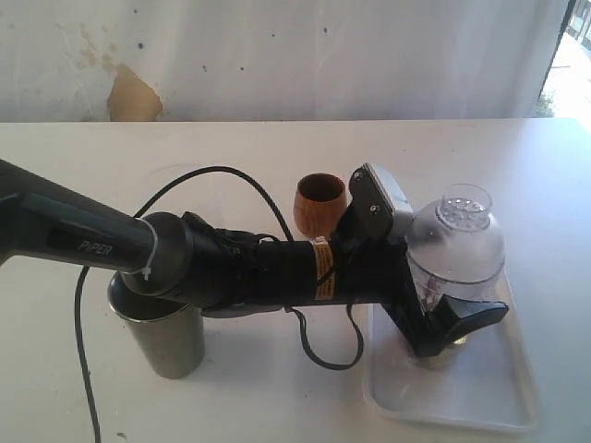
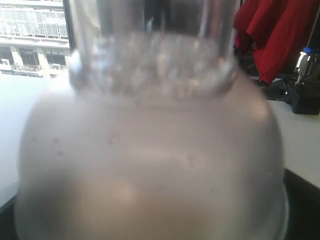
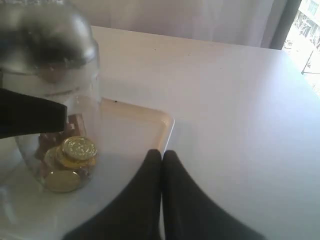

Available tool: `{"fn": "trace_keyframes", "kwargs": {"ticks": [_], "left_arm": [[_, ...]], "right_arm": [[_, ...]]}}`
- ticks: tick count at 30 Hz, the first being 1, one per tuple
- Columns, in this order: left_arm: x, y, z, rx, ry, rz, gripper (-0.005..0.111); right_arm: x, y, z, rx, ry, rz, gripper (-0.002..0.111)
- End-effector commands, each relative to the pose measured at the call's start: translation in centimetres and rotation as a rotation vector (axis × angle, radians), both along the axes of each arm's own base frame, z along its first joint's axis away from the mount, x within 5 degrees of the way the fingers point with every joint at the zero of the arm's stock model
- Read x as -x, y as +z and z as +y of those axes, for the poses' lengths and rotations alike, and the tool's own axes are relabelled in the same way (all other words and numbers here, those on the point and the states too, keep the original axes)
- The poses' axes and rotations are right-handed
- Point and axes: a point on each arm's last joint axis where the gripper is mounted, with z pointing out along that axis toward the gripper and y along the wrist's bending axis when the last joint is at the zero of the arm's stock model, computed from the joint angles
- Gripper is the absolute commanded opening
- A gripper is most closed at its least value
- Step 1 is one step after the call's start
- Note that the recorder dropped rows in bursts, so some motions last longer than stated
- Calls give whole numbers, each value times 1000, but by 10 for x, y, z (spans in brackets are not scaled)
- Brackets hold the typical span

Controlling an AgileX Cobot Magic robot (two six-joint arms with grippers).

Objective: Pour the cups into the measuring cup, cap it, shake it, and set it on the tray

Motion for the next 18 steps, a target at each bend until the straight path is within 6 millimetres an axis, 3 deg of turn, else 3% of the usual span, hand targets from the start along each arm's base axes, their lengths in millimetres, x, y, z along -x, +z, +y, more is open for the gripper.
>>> {"fn": "trace_keyframes", "kwargs": {"ticks": [1,9,18], "left_arm": [[0,5,-2,17,12,1,105],[0,7,-2,33,4,0,105],[2,34,0,85,-4,-58,105]], "right_arm": [[0,-1,0,3,-3,2,0],[0,-1,0,3,-3,2,0],[0,-1,0,3,-3,2,0]]}}
